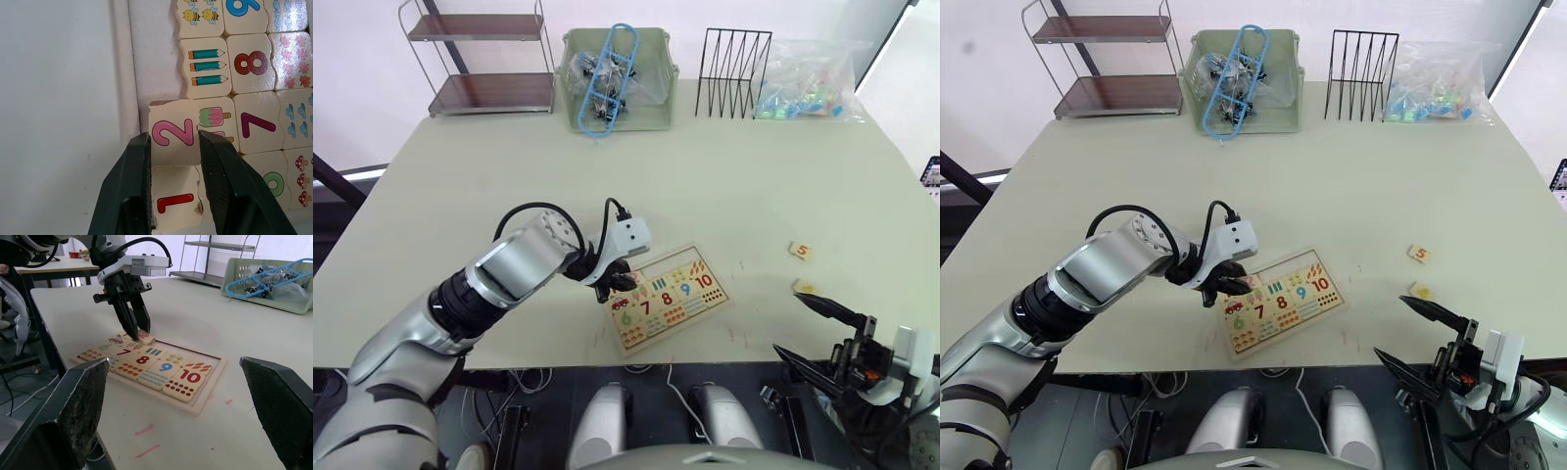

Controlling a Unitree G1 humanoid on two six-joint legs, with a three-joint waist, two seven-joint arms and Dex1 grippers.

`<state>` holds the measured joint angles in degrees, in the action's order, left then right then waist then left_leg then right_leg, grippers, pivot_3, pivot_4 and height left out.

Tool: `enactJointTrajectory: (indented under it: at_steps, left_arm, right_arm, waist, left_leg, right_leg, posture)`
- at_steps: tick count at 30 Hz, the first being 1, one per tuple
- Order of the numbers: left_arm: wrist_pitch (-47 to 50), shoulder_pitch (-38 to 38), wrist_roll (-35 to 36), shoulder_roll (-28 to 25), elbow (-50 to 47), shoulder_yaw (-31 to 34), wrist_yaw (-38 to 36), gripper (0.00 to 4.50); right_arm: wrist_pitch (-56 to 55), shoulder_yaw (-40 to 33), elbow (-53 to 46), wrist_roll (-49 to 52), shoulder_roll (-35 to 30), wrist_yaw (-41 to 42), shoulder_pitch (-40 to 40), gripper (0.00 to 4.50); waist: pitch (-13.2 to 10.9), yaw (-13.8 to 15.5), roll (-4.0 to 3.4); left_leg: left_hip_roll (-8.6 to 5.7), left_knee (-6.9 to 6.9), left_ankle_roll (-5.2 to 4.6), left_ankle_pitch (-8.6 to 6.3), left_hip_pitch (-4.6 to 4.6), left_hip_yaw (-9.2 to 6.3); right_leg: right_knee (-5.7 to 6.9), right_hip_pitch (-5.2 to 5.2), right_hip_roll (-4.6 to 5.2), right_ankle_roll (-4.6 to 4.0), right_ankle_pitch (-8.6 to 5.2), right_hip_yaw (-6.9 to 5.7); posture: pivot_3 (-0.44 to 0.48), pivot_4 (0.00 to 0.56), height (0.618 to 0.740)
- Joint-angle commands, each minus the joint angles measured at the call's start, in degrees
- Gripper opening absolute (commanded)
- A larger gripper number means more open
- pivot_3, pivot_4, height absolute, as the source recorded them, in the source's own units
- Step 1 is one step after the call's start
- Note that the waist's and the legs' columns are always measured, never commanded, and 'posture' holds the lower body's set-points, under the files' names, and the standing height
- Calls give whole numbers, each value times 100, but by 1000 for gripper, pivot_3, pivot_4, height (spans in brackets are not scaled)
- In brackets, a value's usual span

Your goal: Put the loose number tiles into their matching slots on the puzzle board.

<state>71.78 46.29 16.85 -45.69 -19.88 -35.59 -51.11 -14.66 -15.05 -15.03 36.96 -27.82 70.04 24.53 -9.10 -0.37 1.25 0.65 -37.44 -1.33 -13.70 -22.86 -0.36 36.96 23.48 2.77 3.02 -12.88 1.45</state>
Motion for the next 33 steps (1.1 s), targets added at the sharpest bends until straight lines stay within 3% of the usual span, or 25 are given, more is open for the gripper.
enactJointTrajectory:
  at_steps: [1, 15, 16, 17, 21, 22, 33]
  left_arm:
    - [-30, 81, -82, -26, -47, -4, 24, 935]
    - [6, 87, -6, -4, -46, -36, -29, 935]
    - [30, 85, 25, -13, -57, -32, -58, 1948]
    - [57, 80, 50, -12, -63, -17, -65, 2157]
    - [79, 78, 47, -15, -57, 20, -44, 4152]
    - [82, 82, 44, -16, -53, 35, -37, 4368]
    - [-289, 180, 78, -80, 167, 420, -144, 4368]
  right_arm:
    - [-130, -147, -167, 82, -29, 2, 36, 4500]
    - [-154, -146, -172, 90, -42, -28, 57, 4500]
    - [-154, -147, -174, 93, -42, -26, 62, 4500]
    - [-155, -147, -176, 94, -42, -27, 65, 4500]
    - [-153, -143, -182, 95, -41, -33, 70, 4500]
    - [-153, -141, -182, 94, -41, -35, 70, 4500]
    - [-163, -105, -159, 72, -27, -42, 15, 4500]
  waist:
    - [0, 0, 0]
    - [0, 1, 0]
    - [0, 2, 0]
    - [0, 2, 0]
    - [0, 2, 0]
    - [0, 2, 0]
    - [0, 1, 0]
  left_leg:
    - [0, 0, 0, 0, 0, 0]
    - [0, 0, 0, 0, 0, 0]
    - [0, 0, 0, 0, 0, 0]
    - [0, 0, 0, 0, 0, 0]
    - [0, 0, 0, 0, 1, 0]
    - [0, 0, 0, 0, 0, 1]
    - [0, 0, 0, 0, 0, 0]
  right_leg:
    - [0, 0, 0, 0, 0, 0]
    - [0, 0, 0, 0, 0, 0]
    - [0, 0, 0, 0, 0, 0]
    - [0, 0, 0, 0, 0, 0]
    - [0, 0, 0, -2, -2, 0]
    - [0, 0, 0, -5, -3, 0]
    - [0, 0, 0, -5, -3, 0]
  posture:
    - [0, 150, 740]
    - [0, 150, 740]
    - [0, 150, 740]
    - [0, 150, 740]
    - [0, 150, 740]
    - [0, 150, 740]
    - [0, 150, 740]
